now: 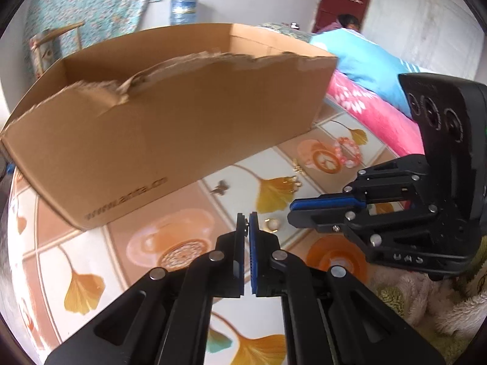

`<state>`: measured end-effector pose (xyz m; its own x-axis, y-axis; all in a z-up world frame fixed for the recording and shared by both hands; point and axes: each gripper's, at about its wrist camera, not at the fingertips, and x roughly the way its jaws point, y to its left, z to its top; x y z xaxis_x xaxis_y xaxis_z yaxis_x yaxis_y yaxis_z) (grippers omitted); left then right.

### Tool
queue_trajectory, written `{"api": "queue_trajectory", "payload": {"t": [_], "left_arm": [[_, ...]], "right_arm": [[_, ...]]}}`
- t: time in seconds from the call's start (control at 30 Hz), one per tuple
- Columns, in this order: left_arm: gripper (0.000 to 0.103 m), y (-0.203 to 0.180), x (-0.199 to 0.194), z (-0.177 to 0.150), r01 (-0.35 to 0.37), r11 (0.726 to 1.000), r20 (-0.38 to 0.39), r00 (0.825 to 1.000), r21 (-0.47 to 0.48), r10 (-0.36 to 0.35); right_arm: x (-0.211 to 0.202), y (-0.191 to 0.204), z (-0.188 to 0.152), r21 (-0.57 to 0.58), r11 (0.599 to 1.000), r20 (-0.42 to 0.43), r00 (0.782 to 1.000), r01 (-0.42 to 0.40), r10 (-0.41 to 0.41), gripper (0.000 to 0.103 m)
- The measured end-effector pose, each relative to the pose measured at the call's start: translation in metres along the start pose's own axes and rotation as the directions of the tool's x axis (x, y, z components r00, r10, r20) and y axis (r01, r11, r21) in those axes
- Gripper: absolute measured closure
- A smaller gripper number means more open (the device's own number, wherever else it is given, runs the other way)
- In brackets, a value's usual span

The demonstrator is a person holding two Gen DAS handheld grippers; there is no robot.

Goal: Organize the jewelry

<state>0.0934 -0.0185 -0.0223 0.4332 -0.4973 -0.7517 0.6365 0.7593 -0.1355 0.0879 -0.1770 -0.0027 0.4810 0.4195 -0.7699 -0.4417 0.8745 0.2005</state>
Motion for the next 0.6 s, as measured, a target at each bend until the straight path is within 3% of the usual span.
{"api": "queue_trajectory", "payload": {"t": [0.07, 0.23, 0.3, 0.43, 0.6], "left_arm": [[0.101, 0.003, 0.000, -0.002, -0.006, 1.000, -0.004, 1.000, -0.015, 0.006], [0.101, 0.007, -0.002, -0.004, -0.019, 0.999, -0.001, 1.000, -0.030, 0.019], [0.101, 0.007, -0.002, -0.005, -0.021, 0.999, 0.001, 1.000, -0.031, 0.021], [0.101, 0.006, -0.002, -0.006, -0.025, 0.999, 0.000, 1.000, -0.026, 0.025], [0.101, 0.007, -0.001, -0.007, -0.029, 0.999, -0.001, 1.000, -0.027, 0.029]], "right_arm": [[0.004, 0.006, 0.003, -0.034, 0.999, -0.001, 1.000, 0.016, -0.016, 0.077], [0.013, 0.016, 0.005, -0.092, 0.995, -0.008, 0.999, 0.035, -0.036, 0.075], [0.017, 0.019, 0.006, -0.117, 0.992, -0.005, 0.998, 0.054, -0.055, 0.076], [0.018, 0.026, 0.003, -0.171, 0.981, -0.010, 0.995, 0.093, -0.096, 0.094], [0.015, 0.029, 0.001, -0.179, 0.979, -0.007, 0.995, 0.100, -0.103, 0.095]]}}
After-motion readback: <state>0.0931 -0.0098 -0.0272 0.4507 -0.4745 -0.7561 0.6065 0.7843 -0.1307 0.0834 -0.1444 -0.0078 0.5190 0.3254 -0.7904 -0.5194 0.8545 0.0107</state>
